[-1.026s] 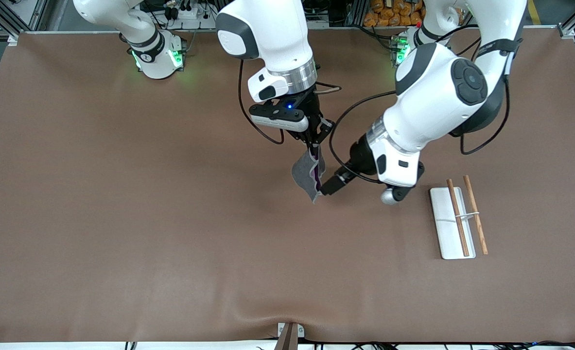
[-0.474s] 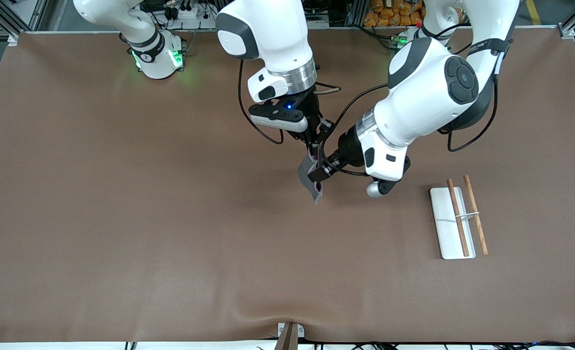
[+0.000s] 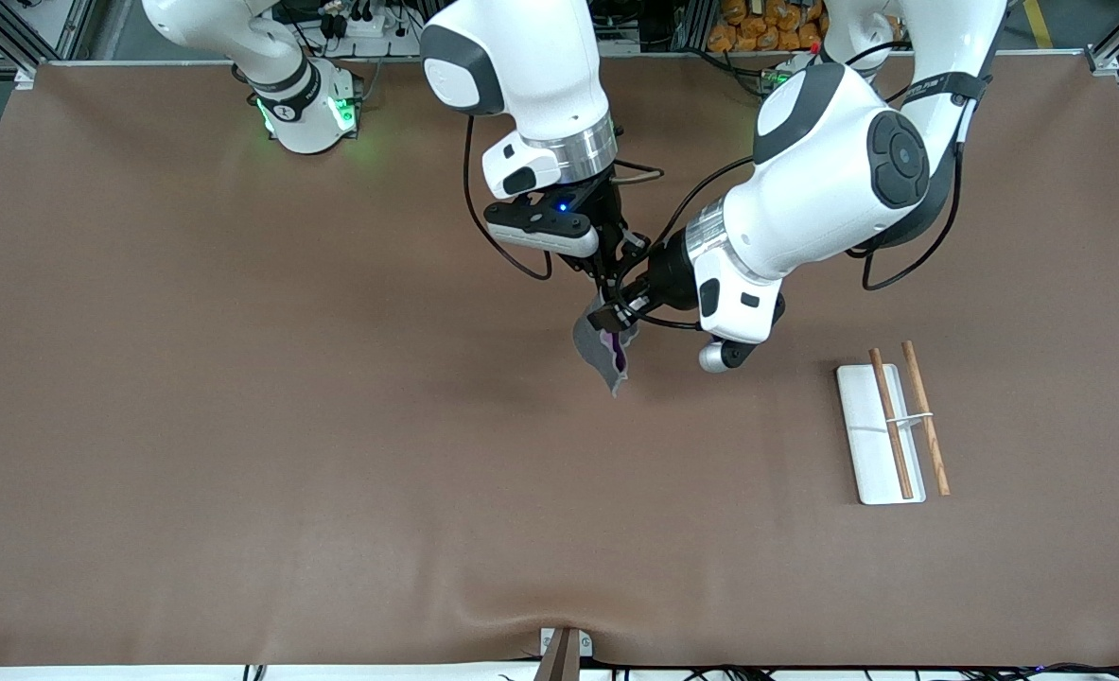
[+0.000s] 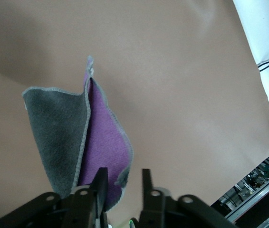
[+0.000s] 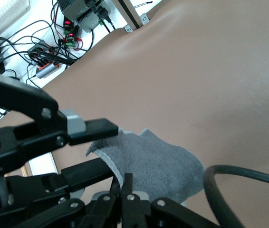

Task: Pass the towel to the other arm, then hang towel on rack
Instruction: 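Open the right gripper and withdraw while the left gripper pulls towel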

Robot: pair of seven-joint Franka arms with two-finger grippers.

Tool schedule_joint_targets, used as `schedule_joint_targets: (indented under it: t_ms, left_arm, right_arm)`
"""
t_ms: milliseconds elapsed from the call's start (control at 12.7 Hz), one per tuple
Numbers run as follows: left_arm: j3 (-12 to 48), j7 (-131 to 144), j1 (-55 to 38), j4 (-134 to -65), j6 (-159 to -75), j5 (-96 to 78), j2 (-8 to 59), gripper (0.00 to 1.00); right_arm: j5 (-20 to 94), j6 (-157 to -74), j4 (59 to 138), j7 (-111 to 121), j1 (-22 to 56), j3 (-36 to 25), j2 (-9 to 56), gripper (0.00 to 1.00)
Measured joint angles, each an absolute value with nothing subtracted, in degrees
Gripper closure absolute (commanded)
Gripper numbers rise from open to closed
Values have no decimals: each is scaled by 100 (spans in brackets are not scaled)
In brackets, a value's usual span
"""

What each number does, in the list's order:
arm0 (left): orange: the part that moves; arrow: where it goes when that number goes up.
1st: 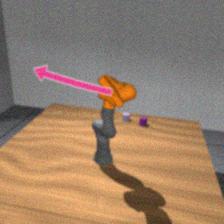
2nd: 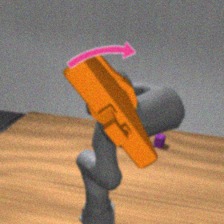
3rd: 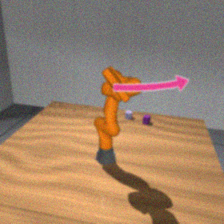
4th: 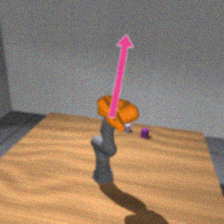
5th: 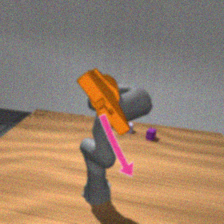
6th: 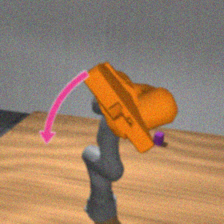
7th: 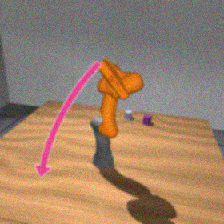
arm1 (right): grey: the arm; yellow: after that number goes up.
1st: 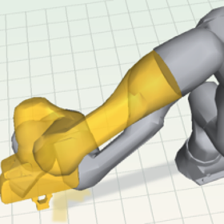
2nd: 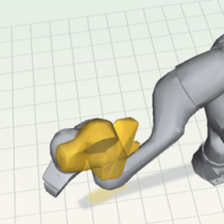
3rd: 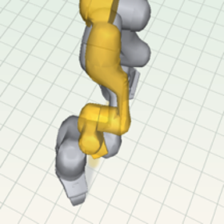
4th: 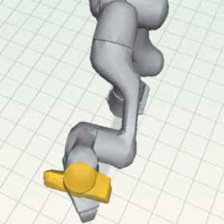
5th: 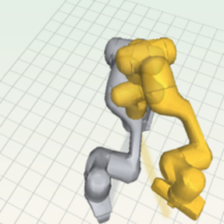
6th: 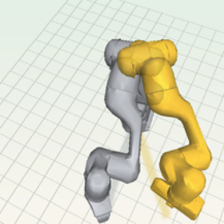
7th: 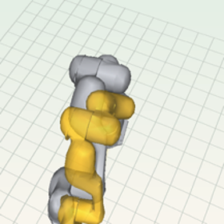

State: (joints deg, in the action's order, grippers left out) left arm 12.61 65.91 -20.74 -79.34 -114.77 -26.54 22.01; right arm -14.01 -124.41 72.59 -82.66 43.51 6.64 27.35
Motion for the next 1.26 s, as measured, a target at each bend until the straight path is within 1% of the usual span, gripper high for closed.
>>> schedule_joint_targets:
  t_ms: [79, 553, 632, 711, 1026, 1263]
  left_arm:
    - [1265, 6591, -2073, -7934, -11396, -2656, 2201, 100]
    - [1299, 6591, -2039, -7933, -11325, -2657, 2199, 100]
    - [1297, 6590, -2013, -7929, -11321, -2658, 2189, 100]
    - [1294, 6590, -1982, -7926, -11280, -2658, 2159, 100]
    - [1281, 6208, -1540, -7922, -10909, -2657, 2022, 100]
    - [1267, 5703, -1157, -7922, -10588, -2657, 1980, 100]
  right_arm:
    - [-1401, -12442, 7259, -8267, 4351, 659, 2736, 100]
    - [-1401, -12443, 7260, -8268, 4351, 654, 2740, 100]
    - [-1401, -12449, 7259, -8268, 4351, 653, 2741, 76]
    - [-1401, -12486, 7258, -8268, 4351, 646, 2741, 1]
    - [-1401, -12473, 7257, -8268, 4351, 634, 2742, 0]
    - [-1401, -12206, 7240, -8267, 4347, 610, 2735, 0]
